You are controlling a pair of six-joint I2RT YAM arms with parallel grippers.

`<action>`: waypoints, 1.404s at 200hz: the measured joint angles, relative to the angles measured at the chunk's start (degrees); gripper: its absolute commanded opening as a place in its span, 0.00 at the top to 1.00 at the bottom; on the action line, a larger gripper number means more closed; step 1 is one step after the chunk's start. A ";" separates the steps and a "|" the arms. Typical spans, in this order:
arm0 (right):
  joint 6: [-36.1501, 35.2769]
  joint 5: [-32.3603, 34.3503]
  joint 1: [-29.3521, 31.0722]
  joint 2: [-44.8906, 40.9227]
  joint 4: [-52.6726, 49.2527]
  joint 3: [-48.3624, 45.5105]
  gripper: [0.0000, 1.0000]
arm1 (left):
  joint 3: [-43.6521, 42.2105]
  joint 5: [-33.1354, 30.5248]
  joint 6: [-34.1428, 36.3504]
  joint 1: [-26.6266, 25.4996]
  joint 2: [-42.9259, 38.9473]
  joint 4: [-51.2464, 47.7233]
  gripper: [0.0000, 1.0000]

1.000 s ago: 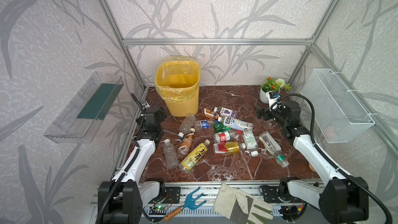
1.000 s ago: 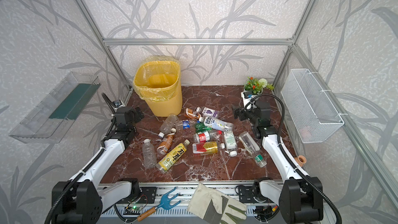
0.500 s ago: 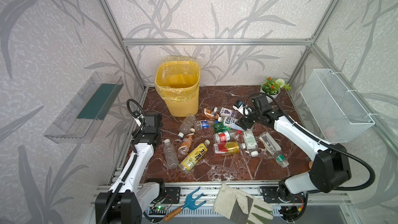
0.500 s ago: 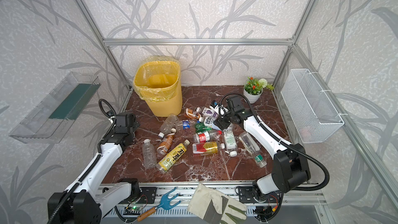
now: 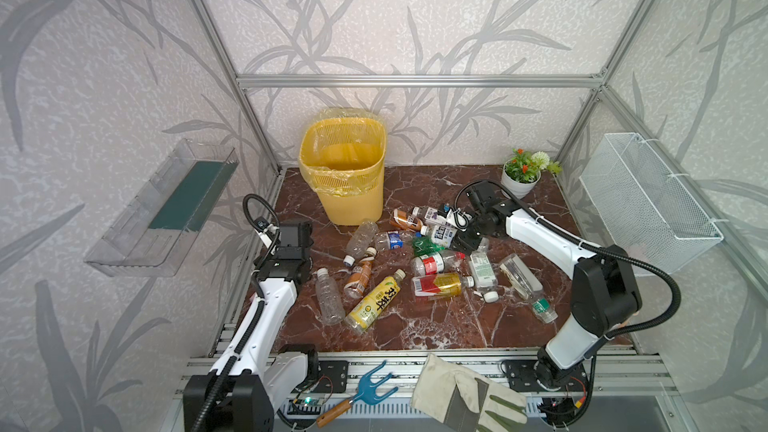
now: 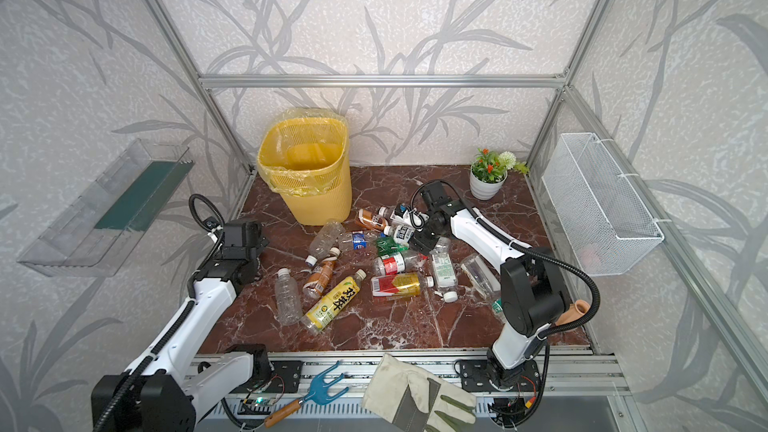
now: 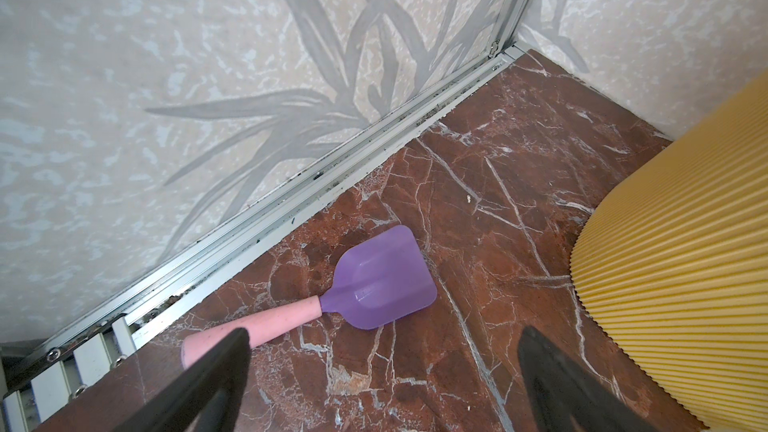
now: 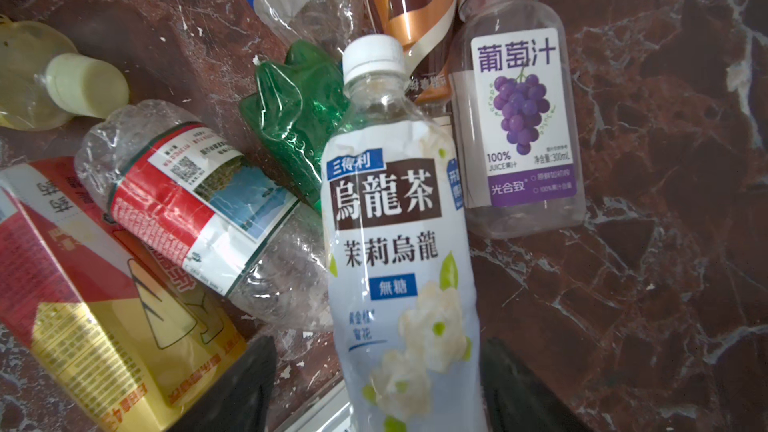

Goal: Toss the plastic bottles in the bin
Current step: 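Reach the right gripper down and grasp the white oolong tea bottle, then lift the tea bottle over the yellow bin and release it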

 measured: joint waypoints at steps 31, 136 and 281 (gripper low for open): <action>-1.14 2.14 0.55 4.48 -1.79 4.28 0.27 | 0.00 0.13 0.04 0.04 0.04 0.02 0.01; -3.28 4.46 1.07 8.17 -3.34 6.03 0.41 | 0.00 0.48 0.07 0.35 0.04 0.02 0.01; 7.08 -0.98 -1.62 -8.22 6.75 4.46 0.45 | 0.00 1.20 0.07 0.42 -0.35 0.02 0.01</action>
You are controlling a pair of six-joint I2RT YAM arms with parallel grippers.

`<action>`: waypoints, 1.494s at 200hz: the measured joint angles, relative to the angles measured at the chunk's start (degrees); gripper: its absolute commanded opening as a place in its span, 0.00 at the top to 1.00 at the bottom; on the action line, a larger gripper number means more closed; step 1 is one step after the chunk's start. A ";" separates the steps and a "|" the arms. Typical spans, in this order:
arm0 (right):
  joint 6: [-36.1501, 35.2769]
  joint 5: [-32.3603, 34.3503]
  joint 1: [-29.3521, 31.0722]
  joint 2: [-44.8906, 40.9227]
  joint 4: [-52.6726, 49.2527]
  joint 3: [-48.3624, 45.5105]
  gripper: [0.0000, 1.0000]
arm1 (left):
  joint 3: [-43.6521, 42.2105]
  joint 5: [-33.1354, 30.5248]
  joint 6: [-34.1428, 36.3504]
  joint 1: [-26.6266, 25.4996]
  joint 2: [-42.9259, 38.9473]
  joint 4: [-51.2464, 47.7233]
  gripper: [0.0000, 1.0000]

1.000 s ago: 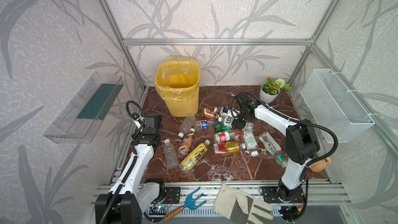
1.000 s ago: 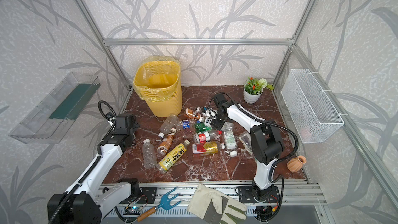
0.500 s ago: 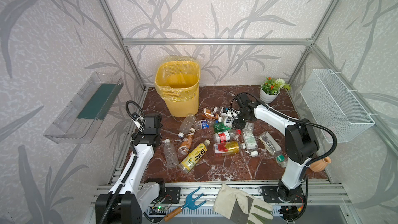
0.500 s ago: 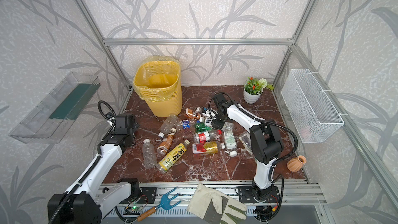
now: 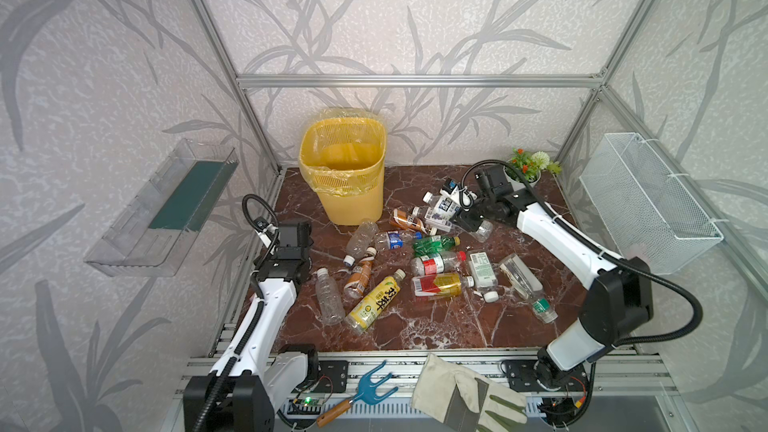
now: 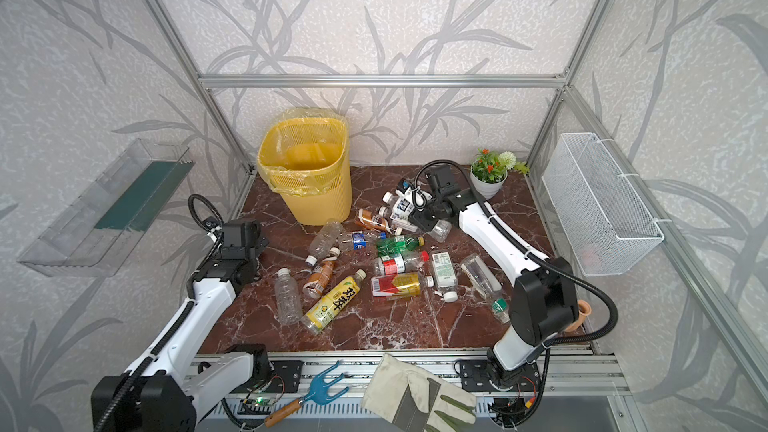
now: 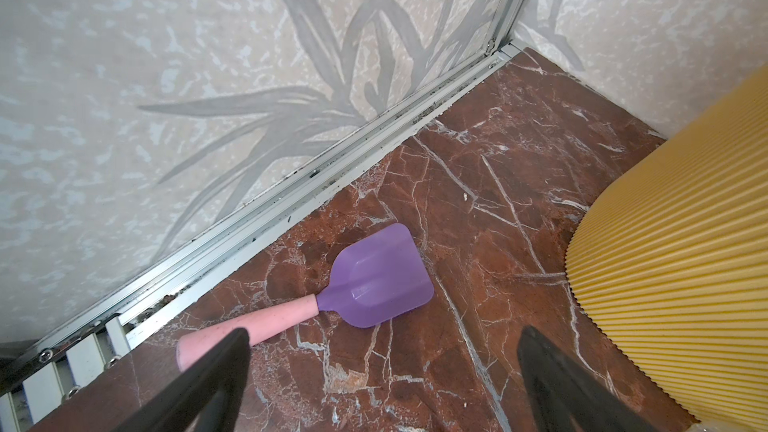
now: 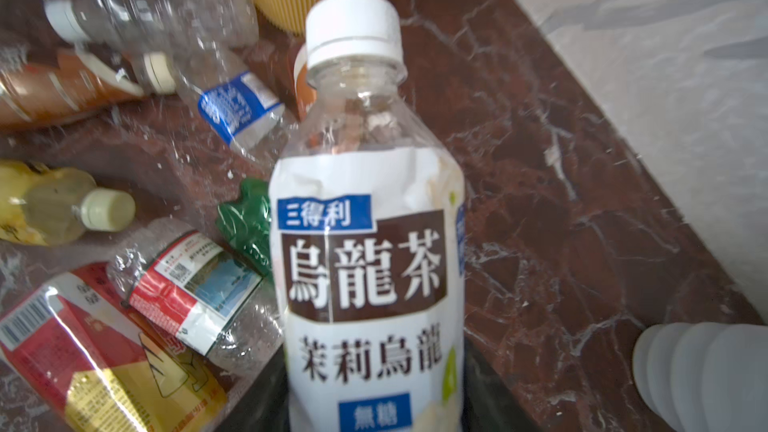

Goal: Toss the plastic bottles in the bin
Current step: 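Lift the tea bottle over the yellow bin and release it, then withdraw the right gripper while the left gripper reaches toward a clear water bottle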

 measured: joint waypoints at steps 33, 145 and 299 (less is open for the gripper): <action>10.47 -5.55 -1.25 -7.23 12.92 -4.33 0.44 | 0.00 0.37 -0.07 0.00 0.00 -0.02 0.01; 63.28 -8.33 2.54 13.60 62.97 13.46 0.45 | -1.11 3.06 -1.27 0.00 -2.73 -0.37 0.01; 54.36 -0.11 11.04 51.49 25.27 76.61 0.01 | -2.69 6.29 -4.24 0.33 -6.36 -3.67 0.01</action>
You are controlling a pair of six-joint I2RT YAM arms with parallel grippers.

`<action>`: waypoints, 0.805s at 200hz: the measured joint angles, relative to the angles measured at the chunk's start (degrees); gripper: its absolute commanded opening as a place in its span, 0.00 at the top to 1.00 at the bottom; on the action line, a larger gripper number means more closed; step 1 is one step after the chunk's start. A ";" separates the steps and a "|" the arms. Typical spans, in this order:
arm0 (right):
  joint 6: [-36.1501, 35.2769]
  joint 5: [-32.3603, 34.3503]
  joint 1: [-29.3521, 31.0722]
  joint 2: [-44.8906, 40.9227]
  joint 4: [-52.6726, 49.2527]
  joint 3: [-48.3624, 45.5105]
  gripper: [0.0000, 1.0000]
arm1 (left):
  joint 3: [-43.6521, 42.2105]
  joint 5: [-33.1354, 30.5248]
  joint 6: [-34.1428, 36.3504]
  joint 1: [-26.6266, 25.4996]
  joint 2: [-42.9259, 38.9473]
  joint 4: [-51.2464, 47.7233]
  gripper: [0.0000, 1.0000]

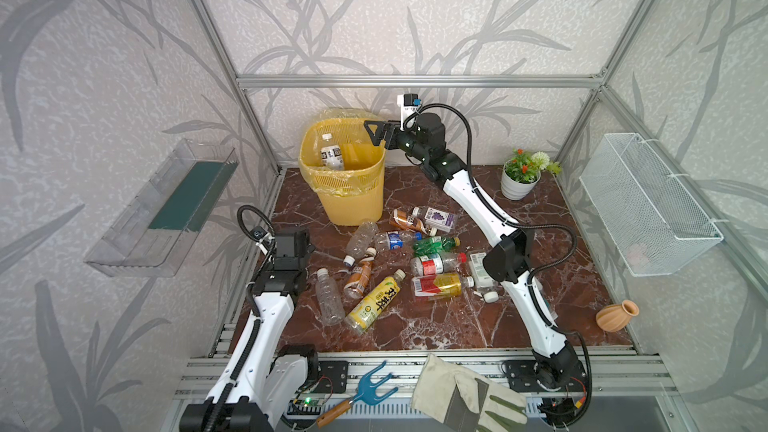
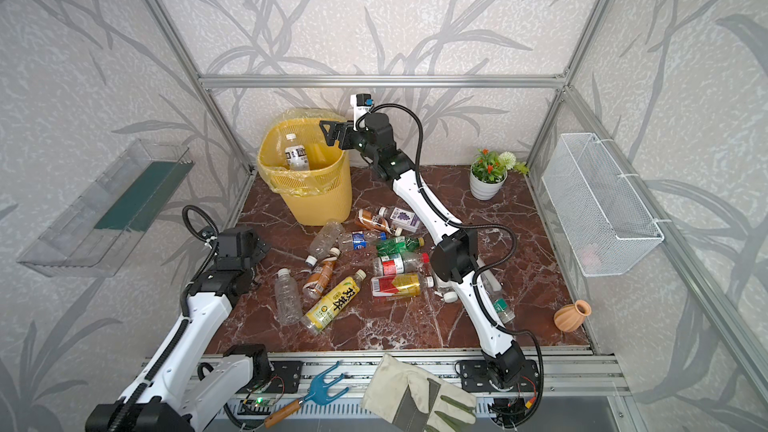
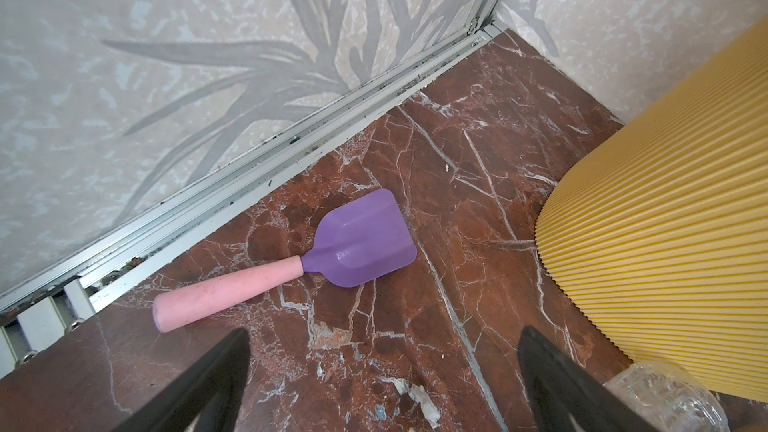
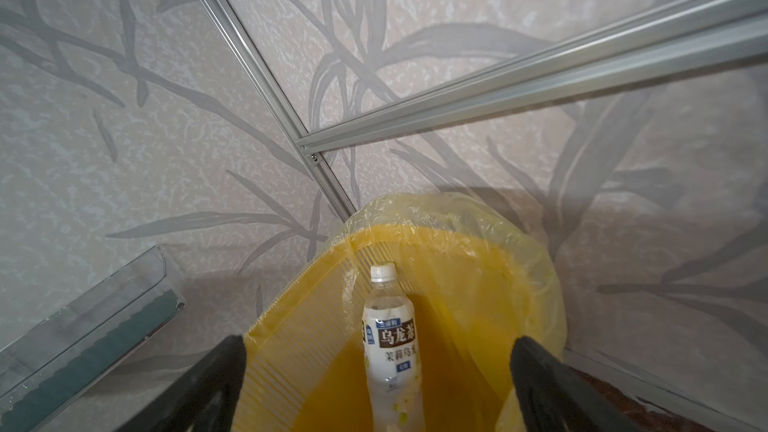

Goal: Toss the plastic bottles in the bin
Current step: 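Withdraw the right gripper while the left gripper reaches toward a clear water bottle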

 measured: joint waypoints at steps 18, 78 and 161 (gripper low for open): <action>-2.93 -1.01 -0.42 -2.23 -2.99 4.13 0.01 | 0.00 0.15 -0.28 0.00 -0.28 -1.03 0.01; -11.69 -1.68 0.59 -38.58 8.59 -39.95 0.01 | 0.52 1.44 -1.62 -0.04 -4.35 -8.00 0.01; -20.81 6.58 -2.64 -69.40 15.04 -89.48 0.01 | 0.52 3.41 -13.44 -15.32 -5.77 -18.51 0.01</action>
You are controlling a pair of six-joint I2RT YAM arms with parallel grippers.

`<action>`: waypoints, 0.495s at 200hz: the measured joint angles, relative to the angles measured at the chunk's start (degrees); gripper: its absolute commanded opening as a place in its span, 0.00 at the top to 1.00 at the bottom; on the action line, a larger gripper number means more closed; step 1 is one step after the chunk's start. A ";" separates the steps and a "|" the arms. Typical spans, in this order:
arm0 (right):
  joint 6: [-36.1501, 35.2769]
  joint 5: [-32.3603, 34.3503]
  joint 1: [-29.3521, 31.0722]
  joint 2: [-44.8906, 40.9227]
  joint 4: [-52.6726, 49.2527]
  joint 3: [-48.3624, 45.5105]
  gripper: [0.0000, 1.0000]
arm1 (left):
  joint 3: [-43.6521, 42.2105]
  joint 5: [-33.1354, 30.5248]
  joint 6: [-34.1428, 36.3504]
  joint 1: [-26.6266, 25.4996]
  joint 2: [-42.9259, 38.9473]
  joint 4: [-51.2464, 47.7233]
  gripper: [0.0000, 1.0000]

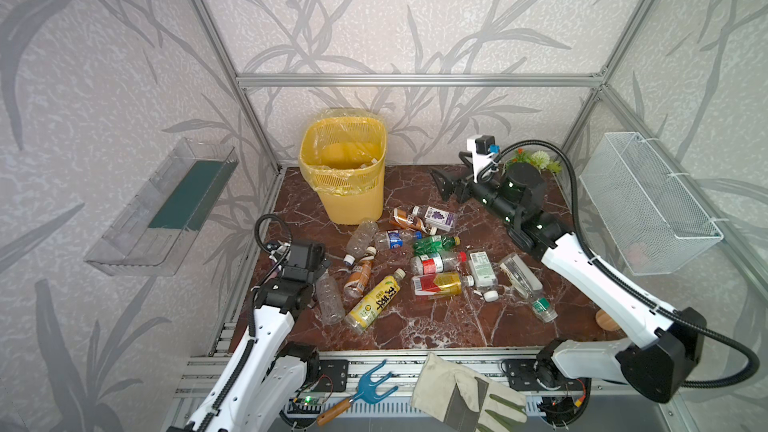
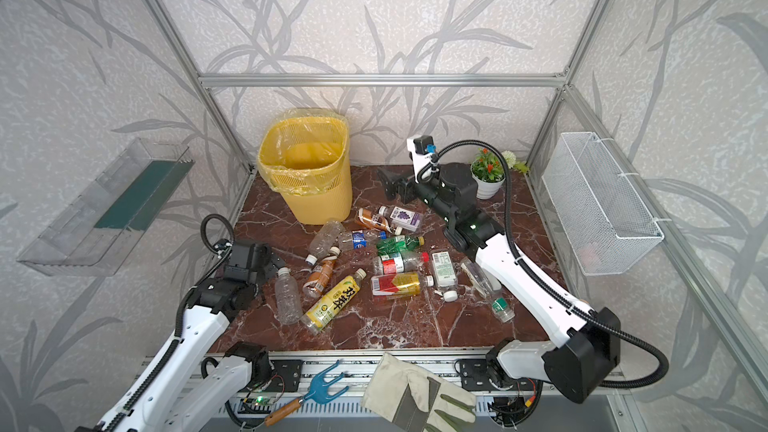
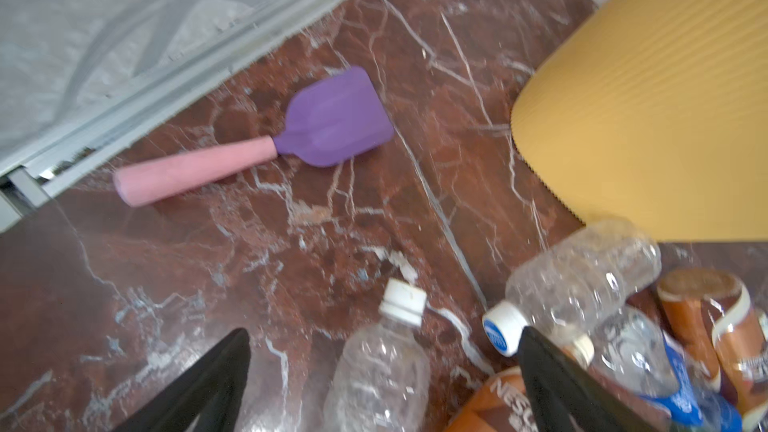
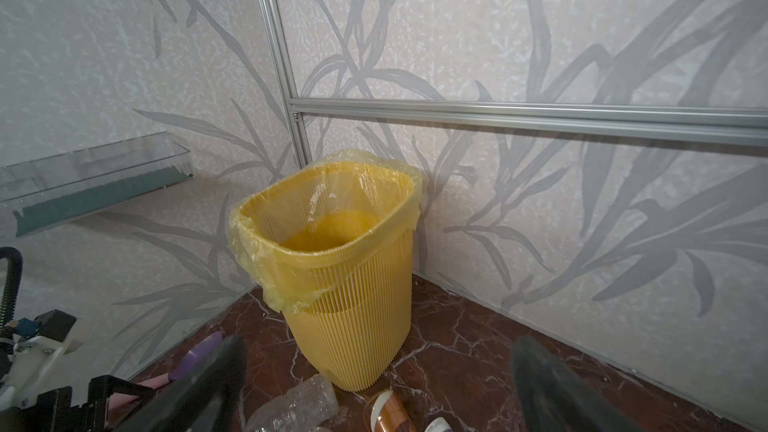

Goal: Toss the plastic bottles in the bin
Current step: 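Withdraw the right gripper while the left gripper reaches toward a clear water bottle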

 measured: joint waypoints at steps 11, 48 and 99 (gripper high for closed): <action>-0.09 0.57 -0.94 -3.08 -0.09 -4.31 0.01 | 0.00 -0.52 -2.45 -3.21 0.68 -2.34 0.02; 0.98 2.25 -4.17 -12.24 -1.79 -17.16 0.02 | -0.76 -0.39 -9.86 -8.33 -1.79 -8.79 0.19; 3.39 3.61 -5.42 -14.62 -7.23 -21.38 0.05 | -5.92 3.37 -13.73 -8.96 -0.31 -10.78 0.22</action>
